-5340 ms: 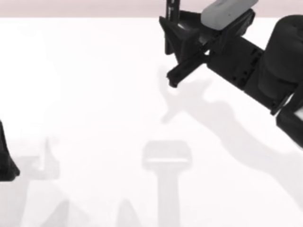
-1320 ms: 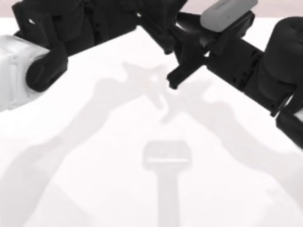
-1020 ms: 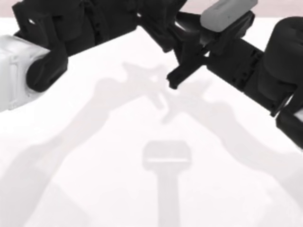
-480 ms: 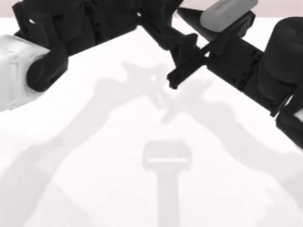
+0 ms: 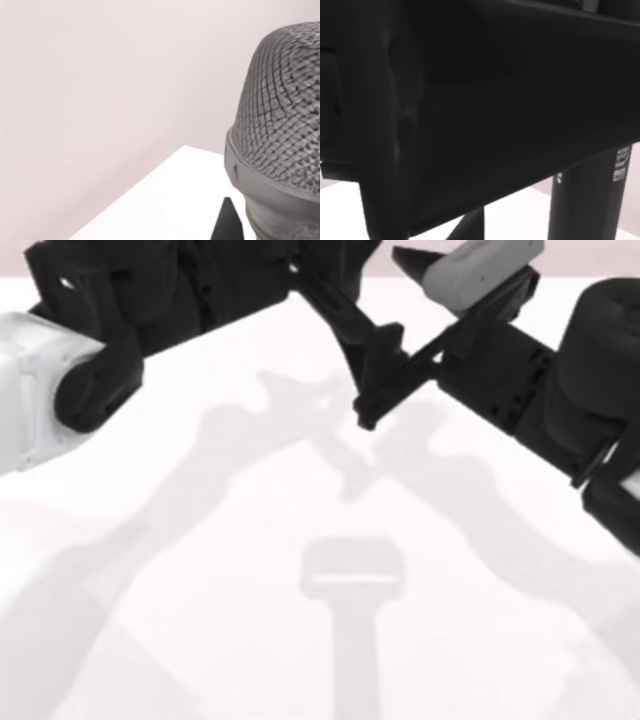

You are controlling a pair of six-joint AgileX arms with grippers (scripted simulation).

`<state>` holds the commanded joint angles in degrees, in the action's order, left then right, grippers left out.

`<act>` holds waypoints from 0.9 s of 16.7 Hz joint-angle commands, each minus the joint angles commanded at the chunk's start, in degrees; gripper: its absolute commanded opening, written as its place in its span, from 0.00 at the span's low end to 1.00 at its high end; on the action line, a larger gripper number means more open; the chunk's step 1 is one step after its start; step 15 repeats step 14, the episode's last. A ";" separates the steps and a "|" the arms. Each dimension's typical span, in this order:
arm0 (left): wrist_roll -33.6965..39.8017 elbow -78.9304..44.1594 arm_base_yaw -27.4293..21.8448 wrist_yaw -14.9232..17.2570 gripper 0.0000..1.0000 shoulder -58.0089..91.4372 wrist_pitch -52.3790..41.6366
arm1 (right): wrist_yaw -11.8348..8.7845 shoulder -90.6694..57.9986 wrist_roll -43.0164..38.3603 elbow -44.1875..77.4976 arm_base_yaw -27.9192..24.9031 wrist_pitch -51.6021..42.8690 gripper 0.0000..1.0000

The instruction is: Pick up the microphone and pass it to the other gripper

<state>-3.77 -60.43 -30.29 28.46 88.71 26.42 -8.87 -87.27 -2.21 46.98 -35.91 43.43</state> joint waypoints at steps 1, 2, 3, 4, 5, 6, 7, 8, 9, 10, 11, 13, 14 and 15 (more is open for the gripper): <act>0.00 0.00 0.00 0.00 0.00 0.00 0.00 | 0.00 0.00 0.00 0.00 0.00 0.00 1.00; 0.00 0.00 0.00 0.00 0.00 0.00 0.00 | 0.00 0.00 0.00 0.00 0.00 0.00 1.00; -0.31 -0.43 0.02 -0.45 0.00 -0.32 -0.11 | 0.32 -0.45 0.25 -0.43 0.27 -0.02 1.00; -0.30 -0.36 0.15 -0.34 0.00 -0.37 -0.14 | 0.27 -0.27 0.27 -0.61 0.29 -0.08 1.00; -0.26 -0.07 0.68 0.09 0.00 -0.59 -0.22 | 0.11 0.50 0.33 -1.36 0.41 -0.27 1.00; -0.19 0.35 1.52 0.82 0.00 -0.97 -0.32 | -0.11 1.86 0.40 -2.65 0.64 -0.56 1.00; -0.13 0.86 2.60 1.78 0.00 -1.50 -0.41 | -0.37 3.81 0.45 -4.31 0.93 -0.92 1.00; -0.08 1.42 3.84 2.89 0.00 -2.14 -0.49 | -0.71 6.35 0.45 -6.18 1.24 -1.33 1.00; -0.07 2.00 5.16 4.05 0.00 -2.83 -0.56 | -1.10 9.15 0.41 -8.17 1.51 -1.75 1.00; -0.12 2.56 6.47 5.20 0.00 -3.51 -0.62 | -1.52 11.71 0.33 -10.13 1.75 -2.12 1.00; -0.24 3.06 7.63 6.24 0.00 -4.13 -0.66 | -1.90 13.69 0.26 -11.88 1.96 -2.43 1.00; -0.49 3.73 9.17 7.53 0.00 -4.89 -0.75 | -2.40 15.82 0.19 -13.90 2.19 -2.77 1.00; -0.53 3.79 9.33 7.64 0.00 -4.95 -0.76 | -2.44 16.00 0.19 -14.06 2.20 -2.79 1.00; -0.53 3.79 9.33 7.64 0.00 -4.95 -0.76 | -2.44 16.00 0.19 -14.06 2.20 -2.79 1.00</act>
